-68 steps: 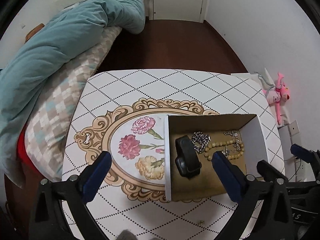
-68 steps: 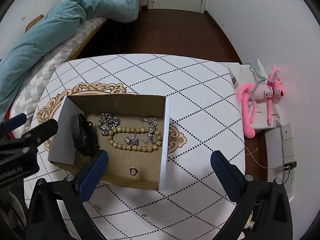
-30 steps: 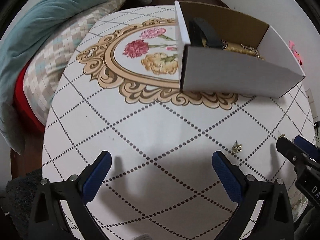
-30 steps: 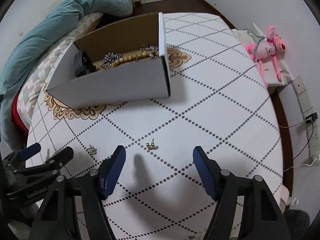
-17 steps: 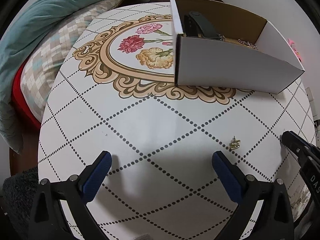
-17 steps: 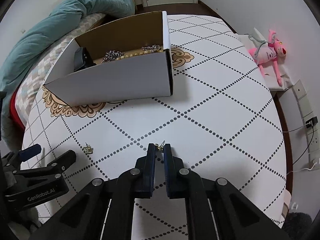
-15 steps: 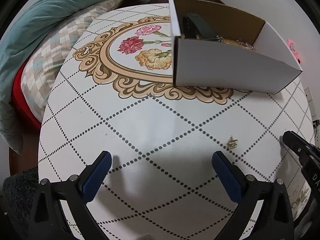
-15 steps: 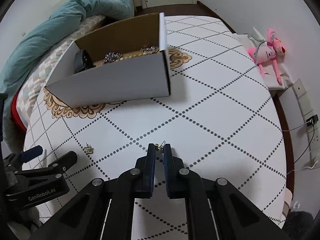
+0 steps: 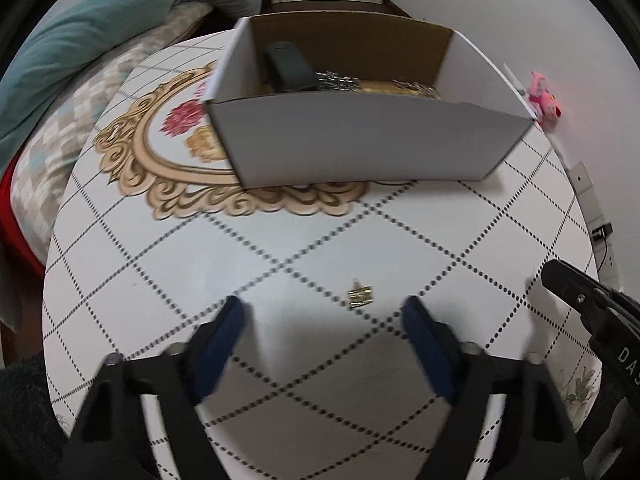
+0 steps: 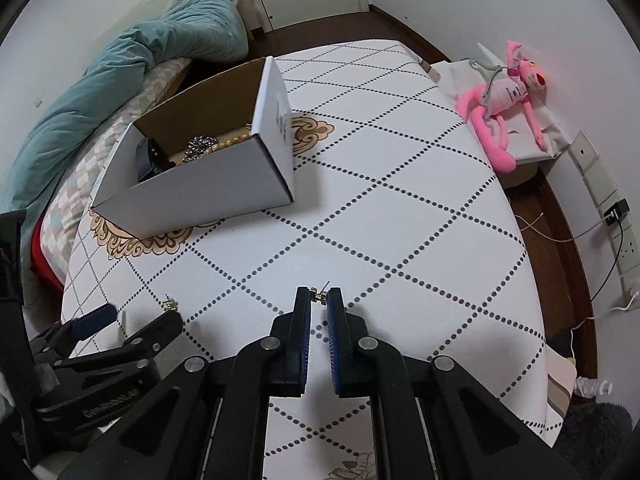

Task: Organize jewelry
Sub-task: 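Grasp a gold earring with the right tool while the left tool grasps the other earring, then carry both gold earrings into the box and open both tools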

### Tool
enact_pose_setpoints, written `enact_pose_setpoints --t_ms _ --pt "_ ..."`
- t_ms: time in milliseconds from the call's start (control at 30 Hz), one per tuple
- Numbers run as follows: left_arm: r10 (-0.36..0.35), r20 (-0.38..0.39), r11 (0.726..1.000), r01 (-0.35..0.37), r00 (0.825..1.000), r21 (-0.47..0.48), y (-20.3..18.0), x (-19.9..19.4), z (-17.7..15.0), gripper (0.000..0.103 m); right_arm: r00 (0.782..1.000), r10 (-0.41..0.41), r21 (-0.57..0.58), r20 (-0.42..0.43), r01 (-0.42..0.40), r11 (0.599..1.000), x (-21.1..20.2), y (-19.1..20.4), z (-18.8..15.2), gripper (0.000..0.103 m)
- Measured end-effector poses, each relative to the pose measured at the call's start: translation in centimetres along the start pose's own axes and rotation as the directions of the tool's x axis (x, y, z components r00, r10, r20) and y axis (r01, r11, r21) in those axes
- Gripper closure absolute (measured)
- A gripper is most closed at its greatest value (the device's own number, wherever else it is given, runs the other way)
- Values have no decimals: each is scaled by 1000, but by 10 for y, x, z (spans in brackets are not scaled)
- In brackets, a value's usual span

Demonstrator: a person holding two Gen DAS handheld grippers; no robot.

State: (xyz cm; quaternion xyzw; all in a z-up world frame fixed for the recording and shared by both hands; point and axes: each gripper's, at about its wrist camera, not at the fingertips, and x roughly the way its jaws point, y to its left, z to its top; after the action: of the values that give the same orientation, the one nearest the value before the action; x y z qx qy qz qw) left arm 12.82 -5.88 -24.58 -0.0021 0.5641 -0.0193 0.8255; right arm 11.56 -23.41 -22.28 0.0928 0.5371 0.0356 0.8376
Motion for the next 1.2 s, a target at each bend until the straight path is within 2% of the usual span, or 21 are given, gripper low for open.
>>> enact_pose_setpoints --t_ms 33,100,133,200,433,667,767,933,1067,1200 --pt "16 13 1000 -17 1000 17 -4 0 1 35 1000 0 1 -1 0 1000 1 0 0 94" --pt "12 43 999 -13 999 40 -9 -4 0 62 1000 1 2 0 -1 1000 0 0 0 94" --pt "10 48 999 -13 999 51 -12 -5 1 68 1000 1 2 1 -1 1000 0 0 0 94" --pt "2 51 997 -6 999 72 -17 -7 2 92 1000 1 1 3 -1 1000 0 0 0 94" --pt "-14 51 997 10 999 73 -12 -5 3 93 1000 10 0 16 -10 1000 -5 2 3 94" --pt "-94 70 995 92 993 34 3 -29 18 94 997 63 0 39 -63 998 -21 8 13 94" --pt "-160 95 987 158 983 23 6 -54 47 94 992 113 -2 56 -113 994 -33 15 30 94" --pt "-232 93 973 233 968 7 15 -68 107 93 976 205 -28 78 -204 979 -43 34 84 94" --pt "-239 54 971 240 970 -3 21 -55 141 93 974 222 -76 51 -218 973 -31 53 123 94" --pt "-207 -28 978 206 978 -43 29 -38 160 92 978 206 -118 -45 -210 971 -7 65 144 94"
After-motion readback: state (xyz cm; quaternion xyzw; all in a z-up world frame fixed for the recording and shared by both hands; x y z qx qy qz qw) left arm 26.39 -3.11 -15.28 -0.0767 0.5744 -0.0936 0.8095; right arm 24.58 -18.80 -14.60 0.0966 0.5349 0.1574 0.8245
